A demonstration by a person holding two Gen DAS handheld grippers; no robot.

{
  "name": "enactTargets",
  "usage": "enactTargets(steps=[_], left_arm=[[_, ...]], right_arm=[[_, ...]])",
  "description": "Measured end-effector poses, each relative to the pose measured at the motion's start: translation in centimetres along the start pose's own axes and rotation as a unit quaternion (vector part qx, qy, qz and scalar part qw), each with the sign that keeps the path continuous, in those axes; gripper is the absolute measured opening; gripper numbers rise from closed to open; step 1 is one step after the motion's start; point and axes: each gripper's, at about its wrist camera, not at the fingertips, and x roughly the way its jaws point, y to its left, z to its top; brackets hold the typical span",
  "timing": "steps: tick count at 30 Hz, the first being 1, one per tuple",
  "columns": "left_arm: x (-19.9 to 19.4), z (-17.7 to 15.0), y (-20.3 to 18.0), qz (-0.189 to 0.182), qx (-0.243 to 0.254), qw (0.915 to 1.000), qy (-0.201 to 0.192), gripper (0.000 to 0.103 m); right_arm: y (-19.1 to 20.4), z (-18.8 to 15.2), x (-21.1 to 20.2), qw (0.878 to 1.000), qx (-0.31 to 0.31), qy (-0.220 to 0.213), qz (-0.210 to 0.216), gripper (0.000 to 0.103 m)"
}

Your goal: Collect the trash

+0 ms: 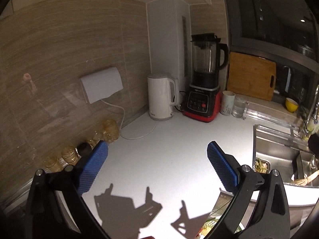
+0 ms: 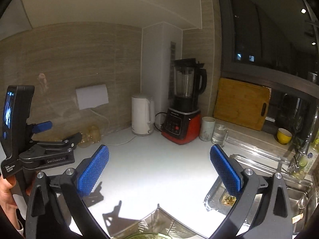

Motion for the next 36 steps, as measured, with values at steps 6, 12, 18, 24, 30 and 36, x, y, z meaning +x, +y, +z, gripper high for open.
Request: enactTargets(steps=[6, 12, 18, 24, 30, 36], left_arm=[[0.3, 0.2, 0.1, 0.010, 0.004, 0.9999, -0.002, 0.095], [0.5, 0.2, 0.3, 0.008, -0.001, 1.0000, 0.002, 0.095], [0.5, 0.1, 0.4, 0.009, -0.003, 0.9999, 0.004, 0.095], [0.8, 0.1, 0.5, 0.012, -0.003, 0.9999, 0.007, 0.095], [0.8, -0.2, 0.5, 0.011, -0.006, 0.9999, 0.011, 0.095], [1.1, -0.2, 0.5, 0.015, -0.006, 0.9997, 0.016, 0.095]], right_arm=[[0.8, 0.1, 0.2, 1.000, -0.005, -0.002, 0.001, 0.101], [1.1, -0.1, 0.2, 1.000, -0.010, 0.002, -0.002, 0.101], [1.1, -0.1, 0.1, 1.000, -0.009, 0.003, -0.005, 0.101], [1.1, -0.2, 0.1, 1.000, -0.007, 0.004, -0.005, 0.101], [1.0, -0.3, 0.0, 1.000, -0.005, 0.004, -0.008, 0.101], [0.9, -0.3, 0.2, 1.000, -0.005, 0.006, -0.009, 0.101]])
